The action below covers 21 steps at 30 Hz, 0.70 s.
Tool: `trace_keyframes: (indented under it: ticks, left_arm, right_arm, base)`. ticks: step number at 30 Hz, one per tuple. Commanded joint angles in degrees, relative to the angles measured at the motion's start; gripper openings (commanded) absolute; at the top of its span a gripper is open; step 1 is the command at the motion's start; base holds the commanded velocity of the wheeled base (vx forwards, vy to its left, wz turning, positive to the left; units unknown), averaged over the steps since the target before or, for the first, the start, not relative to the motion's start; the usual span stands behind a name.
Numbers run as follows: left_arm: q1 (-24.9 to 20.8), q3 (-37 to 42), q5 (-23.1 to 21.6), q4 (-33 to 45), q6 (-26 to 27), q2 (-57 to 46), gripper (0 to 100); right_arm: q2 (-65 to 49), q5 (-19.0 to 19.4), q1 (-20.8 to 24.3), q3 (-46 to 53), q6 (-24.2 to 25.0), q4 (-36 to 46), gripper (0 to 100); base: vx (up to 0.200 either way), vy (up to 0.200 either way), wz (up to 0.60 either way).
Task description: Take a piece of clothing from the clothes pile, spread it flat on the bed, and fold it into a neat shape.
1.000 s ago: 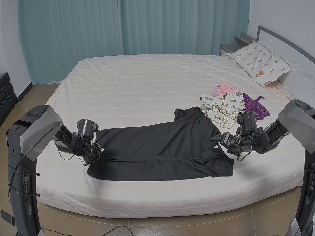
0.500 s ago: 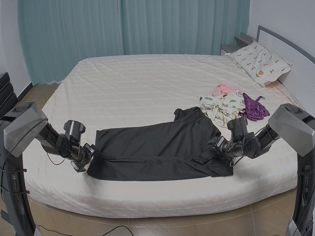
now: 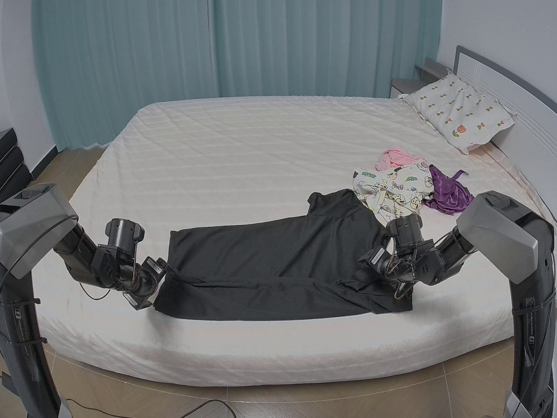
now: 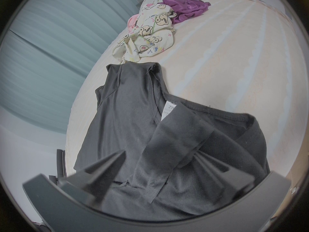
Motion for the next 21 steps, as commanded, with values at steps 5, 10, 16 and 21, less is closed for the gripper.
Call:
trace_keyframes:
  ticks: [5, 10, 16, 21]
  left_arm:
    - [0.0, 0.3, -0.1, -0.1, 0.0, 0.0, 100]
    - [0.0, 0.3, -0.1, -0.1, 0.0, 0.1, 100]
    - [0.0, 1.0, -0.1, -0.3, 0.1, 0.1, 100]
    - [-0.1, 1.3, -0.1, -1.1, 0.2, 0.0, 100]
  right_arm:
    - [1.0, -2.1, -0.3, -1.1, 0.5, -0.3, 0]
    - [-2.2, -2.2, -0.3, 0.2, 0.5, 0.2, 0]
    - [-6.6, -2.0, -0.3, 2.8, 0.4, 0.5, 0]
    - [-10.4, -1.5, -0.3, 3.5, 0.3, 3.8, 0]
  base:
    - [0.0, 0.0, 0.0]
    - [0.0, 0.0, 0.0]
    - [0.0, 0.0, 0.0]
    - [0.0, 0.0, 0.0]
